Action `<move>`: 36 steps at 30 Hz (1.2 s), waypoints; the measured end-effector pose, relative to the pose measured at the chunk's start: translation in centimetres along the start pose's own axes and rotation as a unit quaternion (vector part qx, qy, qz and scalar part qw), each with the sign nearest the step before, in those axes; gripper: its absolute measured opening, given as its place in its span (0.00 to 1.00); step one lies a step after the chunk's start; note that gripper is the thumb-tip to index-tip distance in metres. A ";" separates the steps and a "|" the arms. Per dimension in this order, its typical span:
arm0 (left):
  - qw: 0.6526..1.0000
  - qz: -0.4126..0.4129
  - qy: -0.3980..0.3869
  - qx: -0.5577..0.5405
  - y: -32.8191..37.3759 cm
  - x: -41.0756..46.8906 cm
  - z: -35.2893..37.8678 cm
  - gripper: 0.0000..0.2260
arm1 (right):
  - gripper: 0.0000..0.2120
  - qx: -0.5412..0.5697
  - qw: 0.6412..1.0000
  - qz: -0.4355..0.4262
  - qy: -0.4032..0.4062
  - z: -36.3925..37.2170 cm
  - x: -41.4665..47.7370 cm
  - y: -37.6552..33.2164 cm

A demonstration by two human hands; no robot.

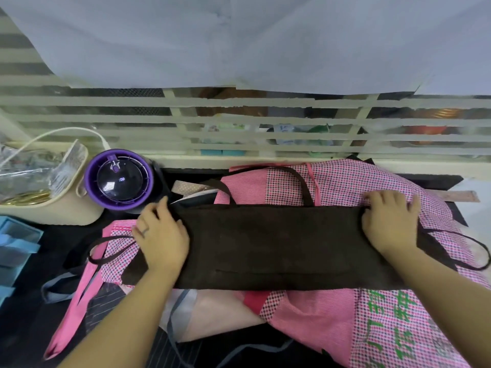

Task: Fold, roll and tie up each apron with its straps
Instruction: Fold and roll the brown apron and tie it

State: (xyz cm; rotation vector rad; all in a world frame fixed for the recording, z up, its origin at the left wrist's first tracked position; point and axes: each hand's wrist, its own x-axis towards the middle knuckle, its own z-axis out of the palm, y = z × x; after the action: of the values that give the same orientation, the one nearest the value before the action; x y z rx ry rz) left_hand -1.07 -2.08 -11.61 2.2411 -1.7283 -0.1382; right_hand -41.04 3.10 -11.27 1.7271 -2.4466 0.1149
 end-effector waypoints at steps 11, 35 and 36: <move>0.930 0.335 -0.150 0.001 7.8 -1.3 1.4 0.17 | 0.16 0.128 0.969 -0.184 -0.101 -0.7 -0.7 -7.5; 0.879 0.361 -0.297 0.095 9.0 -9.0 6.1 0.43 | 0.34 0.012 0.983 -0.051 -0.177 1.9 -11.2 3.9; 0.880 0.355 -0.298 0.102 9.1 -9.0 6.1 0.41 | 0.35 0.007 0.983 -0.034 -0.181 1.8 -11.6 5.1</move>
State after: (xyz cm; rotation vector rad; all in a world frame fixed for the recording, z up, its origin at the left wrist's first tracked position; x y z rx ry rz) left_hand -13.52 3.35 -15.71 1.6053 -2.8979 -0.5391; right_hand -42.15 15.30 -14.82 1.9871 -2.6269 -0.2081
